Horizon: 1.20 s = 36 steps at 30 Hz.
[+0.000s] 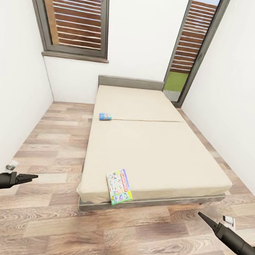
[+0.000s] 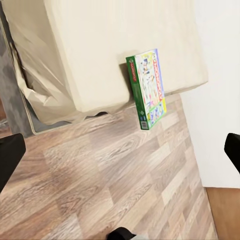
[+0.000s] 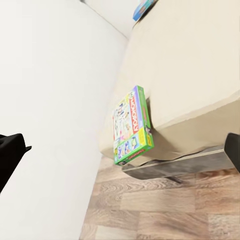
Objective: Put all the toys in the child's room - the three board games (two on the bed and one on the table), the two jigsaw puzzles on the table, and the tennis ball on the table - inside the toy box on the table in the child's room.
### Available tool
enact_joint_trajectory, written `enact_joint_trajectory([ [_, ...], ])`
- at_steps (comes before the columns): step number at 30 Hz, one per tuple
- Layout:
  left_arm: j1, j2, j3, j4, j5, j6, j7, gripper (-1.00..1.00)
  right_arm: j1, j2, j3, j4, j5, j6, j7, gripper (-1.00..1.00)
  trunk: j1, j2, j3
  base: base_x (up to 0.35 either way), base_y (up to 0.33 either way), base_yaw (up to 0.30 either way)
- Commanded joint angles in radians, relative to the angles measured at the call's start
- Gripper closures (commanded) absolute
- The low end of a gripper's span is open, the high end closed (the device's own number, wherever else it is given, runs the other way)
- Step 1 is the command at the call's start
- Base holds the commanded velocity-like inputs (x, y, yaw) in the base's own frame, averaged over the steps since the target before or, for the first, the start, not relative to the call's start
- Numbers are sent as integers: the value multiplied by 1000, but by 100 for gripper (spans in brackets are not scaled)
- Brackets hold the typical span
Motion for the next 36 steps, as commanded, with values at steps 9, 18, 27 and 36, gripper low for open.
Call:
enact_joint_trajectory([
  [9, 0, 0, 1, 0, 1, 10, -2, -100, -1, 6, 9, 0, -7, 5, 3, -100, 0, 0, 14, 0, 0, 0],
  [18, 0, 0, 1, 0, 1, 10, -1, -100, -1, 12, 9, -1, -5, 4, 3, -100, 0, 0, 29, 0, 0, 0],
  [27, 0, 0, 1, 0, 1, 10, 0, -100, -1, 14, 9, -1, -5, 4, 3, -100, 0, 0, 44, 0, 0, 0],
  [36, 0, -1, 1, 0, 1, 10, 1, -100, -1, 17, 9, -1, -4, 3, 3, -100, 0, 0, 58, 0, 0, 0],
])
